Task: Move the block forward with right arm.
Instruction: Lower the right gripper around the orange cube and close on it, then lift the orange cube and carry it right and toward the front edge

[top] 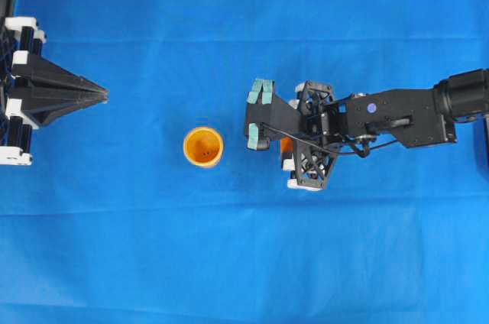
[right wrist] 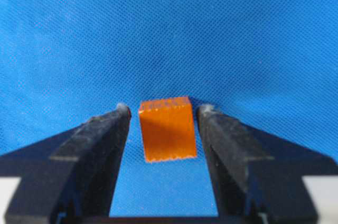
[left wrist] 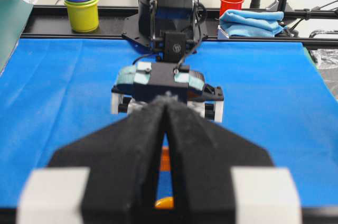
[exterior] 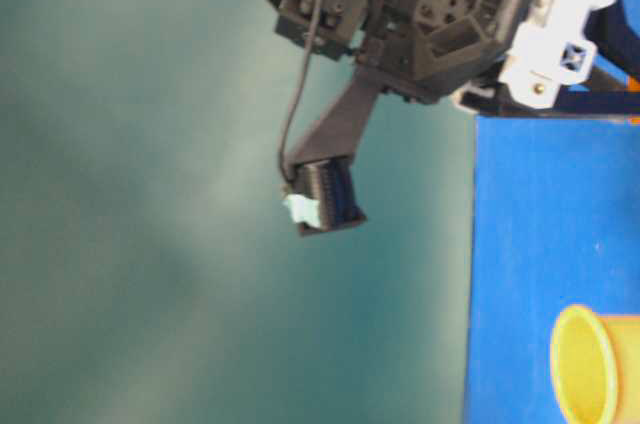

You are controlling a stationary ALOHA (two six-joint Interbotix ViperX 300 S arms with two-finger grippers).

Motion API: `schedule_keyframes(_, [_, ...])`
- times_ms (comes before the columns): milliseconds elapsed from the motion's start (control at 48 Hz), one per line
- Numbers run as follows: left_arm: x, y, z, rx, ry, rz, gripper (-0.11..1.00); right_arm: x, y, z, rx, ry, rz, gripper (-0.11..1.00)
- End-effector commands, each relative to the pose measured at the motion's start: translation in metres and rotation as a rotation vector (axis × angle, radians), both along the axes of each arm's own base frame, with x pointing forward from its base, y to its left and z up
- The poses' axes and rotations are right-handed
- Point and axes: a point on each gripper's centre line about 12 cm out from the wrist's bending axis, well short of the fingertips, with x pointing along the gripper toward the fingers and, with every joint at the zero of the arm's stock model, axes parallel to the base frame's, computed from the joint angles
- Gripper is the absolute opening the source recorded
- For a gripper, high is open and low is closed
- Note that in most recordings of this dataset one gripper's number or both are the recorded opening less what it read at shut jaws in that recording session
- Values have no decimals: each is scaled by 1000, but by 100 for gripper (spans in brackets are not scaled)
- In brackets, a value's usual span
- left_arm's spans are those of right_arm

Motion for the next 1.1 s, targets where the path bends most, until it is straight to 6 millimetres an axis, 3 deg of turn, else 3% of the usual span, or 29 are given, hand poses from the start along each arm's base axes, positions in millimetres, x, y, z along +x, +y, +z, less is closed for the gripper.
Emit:
schedule_keyframes(0, [2,0,14,2,-37,1,1,4,1,7,2,-31,3,60])
schedule_keyframes(271, [2,0,14,5,-35,1,1,-1,2,0,3,-24,4,57])
schedule_keyframes(500, [2,0,14,3,-34,1,1,-3,3,7,12,-27,-3,43])
schedule_keyframes(1083, [2,0,14,2,-32,1,1,-29,3,92,4,-50,-13,41])
